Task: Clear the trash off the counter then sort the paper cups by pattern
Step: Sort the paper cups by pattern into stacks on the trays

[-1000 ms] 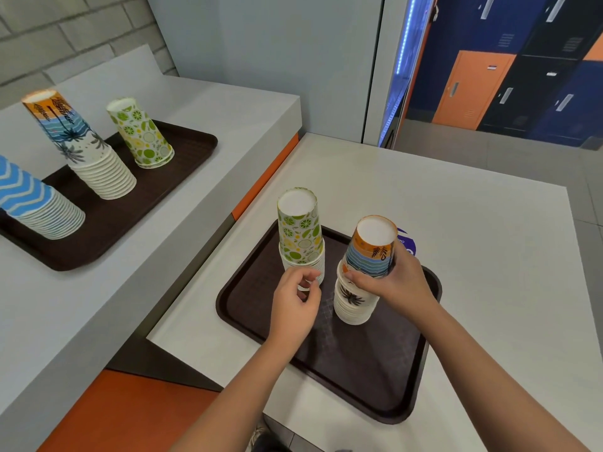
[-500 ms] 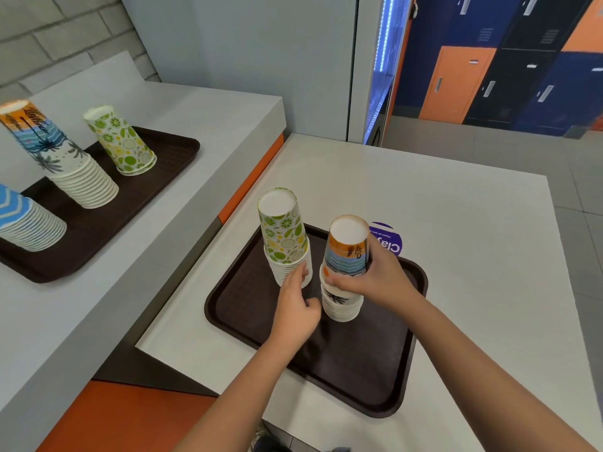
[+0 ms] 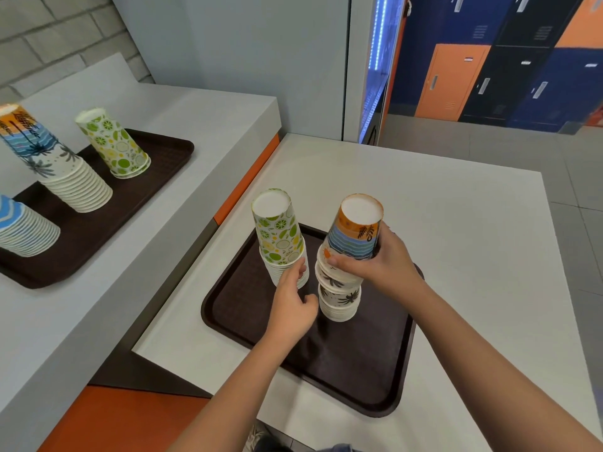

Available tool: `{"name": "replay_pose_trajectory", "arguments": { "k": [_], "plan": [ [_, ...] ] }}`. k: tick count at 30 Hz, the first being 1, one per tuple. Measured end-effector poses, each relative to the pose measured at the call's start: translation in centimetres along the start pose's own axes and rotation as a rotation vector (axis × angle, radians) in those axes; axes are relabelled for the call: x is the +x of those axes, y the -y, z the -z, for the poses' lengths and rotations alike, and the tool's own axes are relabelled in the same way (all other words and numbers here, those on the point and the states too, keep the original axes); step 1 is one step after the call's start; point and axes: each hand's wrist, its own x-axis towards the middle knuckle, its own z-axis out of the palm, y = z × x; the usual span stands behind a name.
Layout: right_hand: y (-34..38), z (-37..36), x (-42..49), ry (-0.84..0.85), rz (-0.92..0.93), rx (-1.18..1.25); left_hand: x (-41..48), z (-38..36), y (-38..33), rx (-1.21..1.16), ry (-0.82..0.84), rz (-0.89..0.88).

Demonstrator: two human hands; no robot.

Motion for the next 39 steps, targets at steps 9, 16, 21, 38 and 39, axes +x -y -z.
{"name": "replay_pose_trajectory", "arguments": {
  "k": [9,16,21,38,39],
  "plan": [
    [1.5,2.2,0.9,-0.179,-0.025,0.356,0.4,-1.6,-2.2,-0.082,0.155,-0.102],
    [0.7,2.7,1.4,-0.268,-0.119,0.579,1.4,-3.1,-2.3,0.032,0.054,-0.081],
    [0.3,3.8,1.6,-0.338,-0.225,0.943,1.9,-2.7,-2.5,0.056,-0.011,-0.074],
    [0.0,3.7,1.4,-0.351,-0.369,1.313,1.7,-0.4,-6.0,-0.045,-0.110,-0.110],
    [0.2,3.7,1.4,-0.352,-0.372,1.323,1.7,-0.3,-6.2,-0.057,-0.122,-0.109]
  ]
}}
